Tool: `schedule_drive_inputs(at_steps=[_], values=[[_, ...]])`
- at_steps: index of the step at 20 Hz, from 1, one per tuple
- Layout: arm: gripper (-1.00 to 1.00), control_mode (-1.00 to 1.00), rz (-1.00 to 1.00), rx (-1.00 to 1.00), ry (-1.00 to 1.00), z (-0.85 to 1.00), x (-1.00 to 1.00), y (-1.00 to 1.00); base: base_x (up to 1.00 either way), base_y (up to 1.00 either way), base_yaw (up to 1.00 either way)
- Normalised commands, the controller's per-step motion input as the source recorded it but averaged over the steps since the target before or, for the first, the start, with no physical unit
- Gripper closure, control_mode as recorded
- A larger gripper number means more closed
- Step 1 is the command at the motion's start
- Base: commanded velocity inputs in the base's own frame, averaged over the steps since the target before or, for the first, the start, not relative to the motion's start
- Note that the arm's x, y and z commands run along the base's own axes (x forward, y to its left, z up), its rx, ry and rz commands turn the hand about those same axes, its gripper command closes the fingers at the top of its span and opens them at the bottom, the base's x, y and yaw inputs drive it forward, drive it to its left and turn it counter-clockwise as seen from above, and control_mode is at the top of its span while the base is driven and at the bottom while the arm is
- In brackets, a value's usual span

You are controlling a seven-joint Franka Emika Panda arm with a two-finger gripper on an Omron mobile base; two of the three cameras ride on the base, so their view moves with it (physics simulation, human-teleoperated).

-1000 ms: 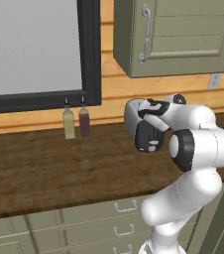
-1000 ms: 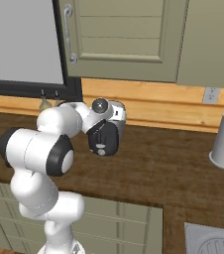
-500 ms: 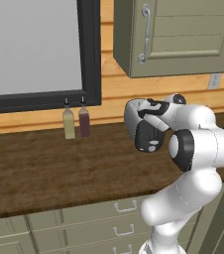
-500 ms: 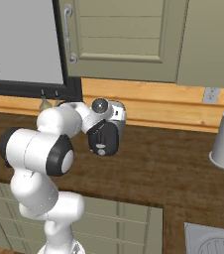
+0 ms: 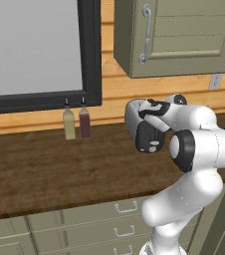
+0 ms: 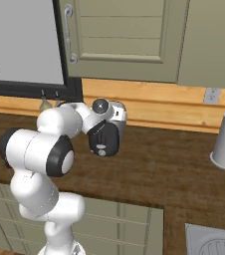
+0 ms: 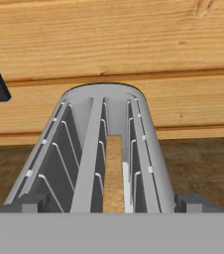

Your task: Start the toaster. Once the lever pops up, take the bread to the plate on the dining counter.

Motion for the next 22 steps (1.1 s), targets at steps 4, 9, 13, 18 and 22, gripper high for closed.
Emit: schedule_drive_inputs(at_steps=[4,9,13,18,22], values=[[-1.00,-1.00,0.00,0.00,0.00,0.00,0.00,0.00,0.00,0.00,0.00],[-1.00,-1.00,0.00,0.00,0.00,0.00,0.00,0.00,0.00,0.00,0.00],[-1.00,-1.00,0.00,0.00,0.00,0.00,0.00,0.00,0.00,0.00,0.00],[-1.00,-1.00,0.00,0.00,0.00,0.00,0.00,0.00,0.00,0.00,0.00],[-1.00,-1.00,0.00,0.00,0.00,0.00,0.00,0.00,0.00,0.00,0.00]])
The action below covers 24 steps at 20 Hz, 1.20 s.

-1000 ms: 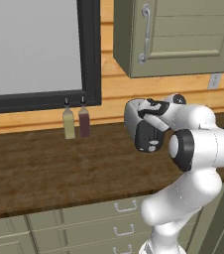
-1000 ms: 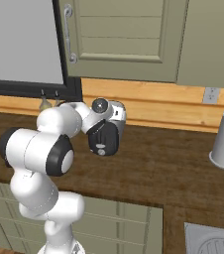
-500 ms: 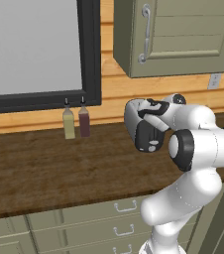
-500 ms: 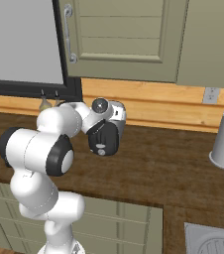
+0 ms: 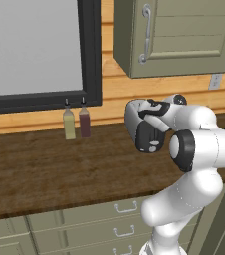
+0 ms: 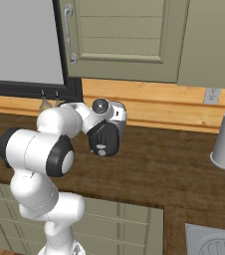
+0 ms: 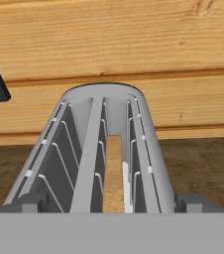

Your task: Start the toaster. Once the lever pops up, take the bread to the plate on the dining counter.

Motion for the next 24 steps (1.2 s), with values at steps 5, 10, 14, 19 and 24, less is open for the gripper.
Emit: schedule_drive_inputs(at_steps=[5,10,14,19,24], values=[[-1.00,-1.00,0.00,0.00,0.00,0.00,0.00,0.00,0.00,0.00,0.00],[-1.00,-1.00,0.00,0.00,0.00,0.00,0.00,0.00,0.00,0.00,0.00],[-1.00,-1.00,0.00,0.00,0.00,0.00,0.00,0.00,0.00,0.00,0.00],[-1.00,-1.00,0.00,0.00,0.00,0.00,0.00,0.00,0.00,0.00,0.00],[-1.00,-1.00,0.00,0.00,0.00,0.00,0.00,0.00,0.00,0.00,0.00]])
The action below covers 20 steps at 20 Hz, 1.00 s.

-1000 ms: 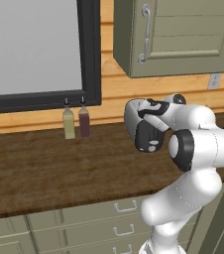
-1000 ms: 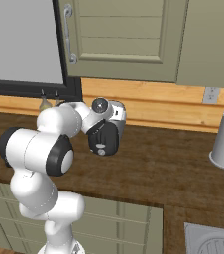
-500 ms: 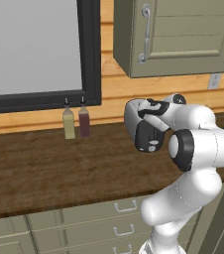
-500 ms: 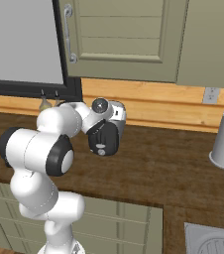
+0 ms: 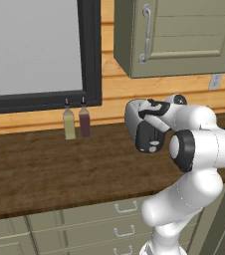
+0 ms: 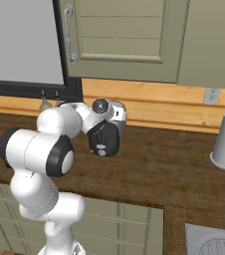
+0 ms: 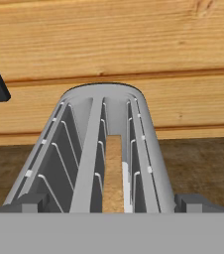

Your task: Start the toaster. Once the lever pops up, take the bread to the plate on the dining counter.

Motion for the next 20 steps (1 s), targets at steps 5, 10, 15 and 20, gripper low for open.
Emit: schedule_drive_inputs(at_steps=[5,10,15,20], values=[[-1.00,-1.00,0.00,0.00,0.00,0.00,0.00,0.00,0.00,0.00,0.00],[-1.00,-1.00,0.00,0.00,0.00,0.00,0.00,0.00,0.00,0.00,0.00],[-1.00,-1.00,0.00,0.00,0.00,0.00,0.00,0.00,0.00,0.00,0.00],[-1.00,-1.00,0.00,0.00,0.00,0.00,0.00,0.00,0.00,0.00,0.00]])
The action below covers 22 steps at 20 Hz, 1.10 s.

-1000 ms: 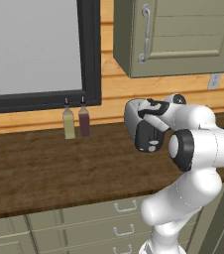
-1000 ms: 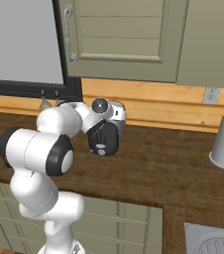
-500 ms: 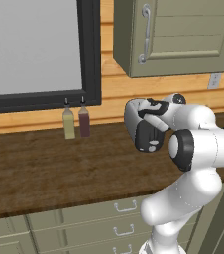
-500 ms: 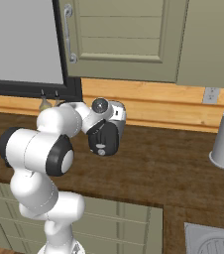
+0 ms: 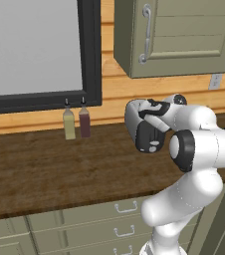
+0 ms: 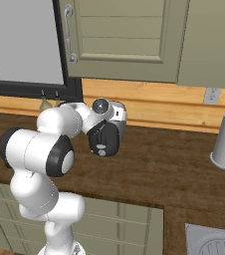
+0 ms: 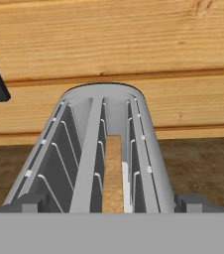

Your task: Start the toaster. Once the lever pops up, take the bread to the plate on the dining counter.

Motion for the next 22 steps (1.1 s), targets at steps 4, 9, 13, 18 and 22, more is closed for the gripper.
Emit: schedule_drive_inputs(at_steps=[4,9,13,18,22], values=[[-1.00,-1.00,0.00,0.00,0.00,0.00,0.00,0.00,0.00,0.00,0.00],[-1.00,-1.00,0.00,0.00,0.00,0.00,0.00,0.00,0.00,0.00,0.00],[-1.00,-1.00,0.00,0.00,0.00,0.00,0.00,0.00,0.00,0.00,0.00],[-1.00,-1.00,0.00,0.00,0.00,0.00,0.00,0.00,0.00,0.00,0.00],[-1.00,-1.00,0.00,0.00,0.00,0.00,0.00,0.00,0.00,0.00,0.00]])
